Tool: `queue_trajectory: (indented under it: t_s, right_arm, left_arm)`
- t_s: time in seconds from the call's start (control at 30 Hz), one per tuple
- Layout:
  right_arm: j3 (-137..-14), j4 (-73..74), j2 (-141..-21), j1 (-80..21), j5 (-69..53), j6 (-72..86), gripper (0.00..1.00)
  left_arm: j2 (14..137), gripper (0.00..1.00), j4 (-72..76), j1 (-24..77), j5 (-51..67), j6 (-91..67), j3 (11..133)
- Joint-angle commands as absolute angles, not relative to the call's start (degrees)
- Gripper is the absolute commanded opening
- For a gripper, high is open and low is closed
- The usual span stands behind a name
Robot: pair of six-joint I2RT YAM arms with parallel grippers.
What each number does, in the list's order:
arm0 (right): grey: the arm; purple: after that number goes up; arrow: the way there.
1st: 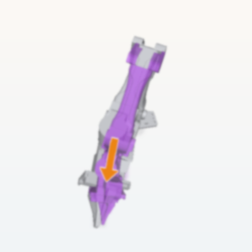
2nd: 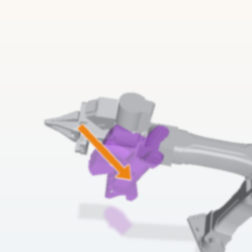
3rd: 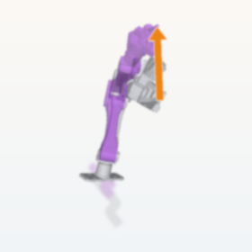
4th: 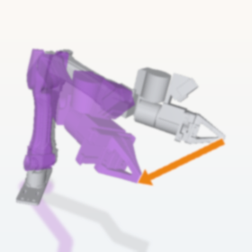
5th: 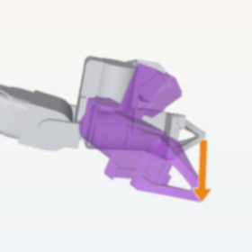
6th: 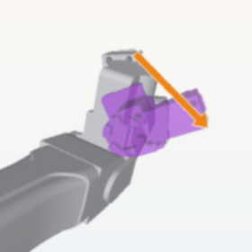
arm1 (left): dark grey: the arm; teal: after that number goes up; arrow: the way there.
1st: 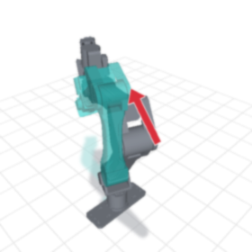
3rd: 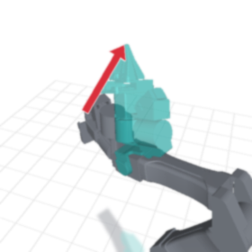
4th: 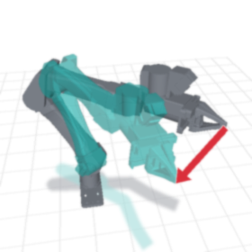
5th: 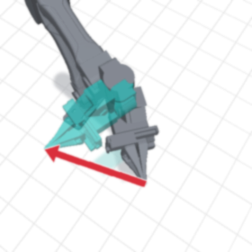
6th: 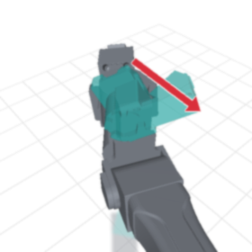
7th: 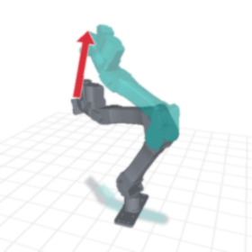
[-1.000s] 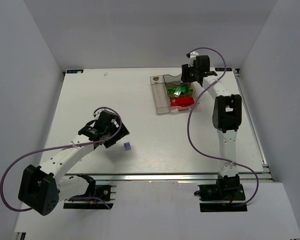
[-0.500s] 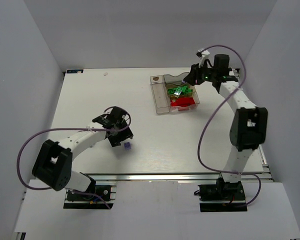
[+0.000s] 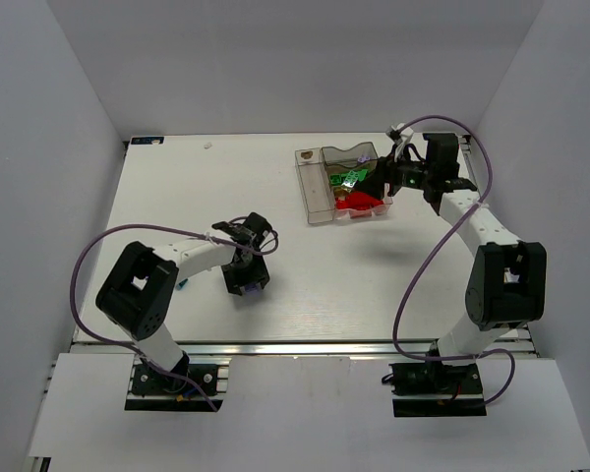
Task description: Sort the legos into containers by color
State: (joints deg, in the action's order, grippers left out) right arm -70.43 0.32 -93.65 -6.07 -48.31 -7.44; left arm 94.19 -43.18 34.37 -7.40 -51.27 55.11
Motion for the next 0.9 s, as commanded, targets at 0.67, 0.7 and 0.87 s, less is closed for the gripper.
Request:
queue_trajectory:
  t_s: [0.67,0.7,0.87]
  right_arm:
    - [-64.43,7.82,-85.17,-3.69,-35.04,-6.94,0.0]
    - [-63.9,7.21,-84.64,-3.34,-35.59,-6.77,0.0]
    - [-56.35,2.73,-78.14,-3.34,-34.72,-6.68,0.0]
  left_arm:
    - [118.18,0.01,-20.39,33.22,9.23,-36.31,116.09]
    - [121.78,0.01,-20.13,33.22,9.14,-36.04,120.8]
    - [135.26,0.0,-5.42,33.22,4.94,-36.3,129.92]
